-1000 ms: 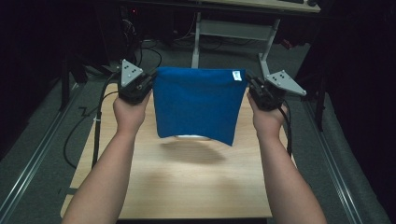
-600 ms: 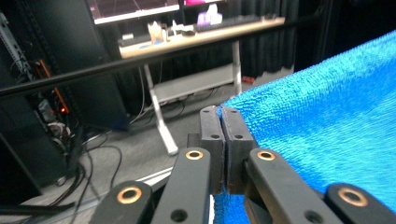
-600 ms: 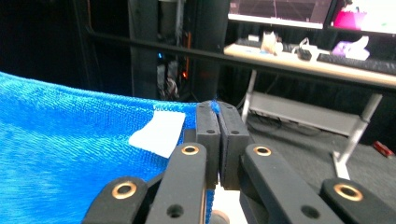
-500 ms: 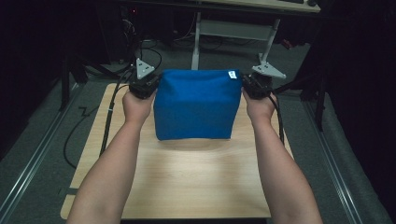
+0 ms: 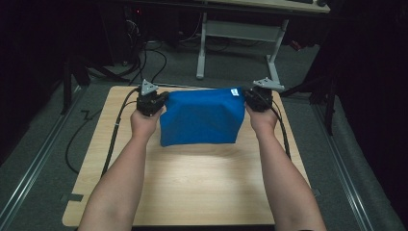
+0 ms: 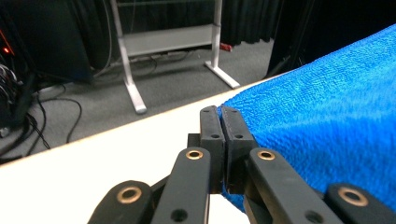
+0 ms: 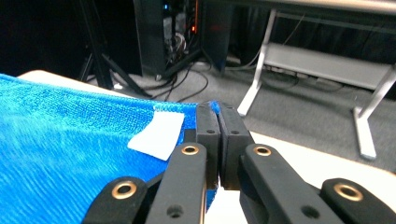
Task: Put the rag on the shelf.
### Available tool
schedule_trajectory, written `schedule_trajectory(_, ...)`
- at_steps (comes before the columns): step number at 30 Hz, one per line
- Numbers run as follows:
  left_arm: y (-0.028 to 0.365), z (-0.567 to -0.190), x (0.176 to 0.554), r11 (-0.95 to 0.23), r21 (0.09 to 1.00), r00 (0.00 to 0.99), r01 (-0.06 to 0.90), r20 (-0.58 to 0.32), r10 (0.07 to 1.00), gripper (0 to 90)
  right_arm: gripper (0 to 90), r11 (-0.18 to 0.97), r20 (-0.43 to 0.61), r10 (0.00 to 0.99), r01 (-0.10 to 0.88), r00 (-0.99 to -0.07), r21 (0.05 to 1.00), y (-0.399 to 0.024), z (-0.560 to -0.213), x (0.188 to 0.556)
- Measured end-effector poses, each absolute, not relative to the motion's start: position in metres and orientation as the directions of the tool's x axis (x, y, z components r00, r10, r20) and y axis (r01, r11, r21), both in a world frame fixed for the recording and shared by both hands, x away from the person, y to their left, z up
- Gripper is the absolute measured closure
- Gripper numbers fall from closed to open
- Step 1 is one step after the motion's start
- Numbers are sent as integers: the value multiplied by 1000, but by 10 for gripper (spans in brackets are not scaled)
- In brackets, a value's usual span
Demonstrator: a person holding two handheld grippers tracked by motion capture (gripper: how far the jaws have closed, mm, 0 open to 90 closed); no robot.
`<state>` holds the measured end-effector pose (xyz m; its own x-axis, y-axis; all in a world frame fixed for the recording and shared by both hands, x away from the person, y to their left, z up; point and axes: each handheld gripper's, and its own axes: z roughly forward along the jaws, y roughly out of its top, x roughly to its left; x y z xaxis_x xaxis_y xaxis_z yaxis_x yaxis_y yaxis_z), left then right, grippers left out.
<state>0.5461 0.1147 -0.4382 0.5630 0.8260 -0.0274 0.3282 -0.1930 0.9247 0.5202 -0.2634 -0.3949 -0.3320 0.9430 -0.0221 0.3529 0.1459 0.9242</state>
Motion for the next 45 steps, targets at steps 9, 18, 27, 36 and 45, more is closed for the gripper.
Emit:
schedule_trajectory(9, 120, -466, 543, -144, 907, 558, 396, -113, 822, 891, 894, 152, -7, 943, 411, -334, 899, -260, -430, 520)
schedule_trajectory(18, 118, -479, 534, -144, 900, 567, 411, -129, 814, 891, 892, 132, 24, 944, 442, -330, 887, -262, -450, 518)
schedule_trajectory(27, 117, -487, 525, -149, 889, 560, 433, -135, 818, 888, 890, 115, 49, 943, 463, -328, 879, -264, -462, 517)
schedule_trajectory(36, 118, -493, 521, -165, 881, 567, 444, -135, 812, 884, 889, 109, 60, 943, 475, -326, 873, -263, -469, 518)
schedule_trajectory(45, 122, -500, 518, -166, 875, 562, 454, -136, 816, 879, 886, 115, 60, 942, 486, -330, 866, -258, -477, 519)
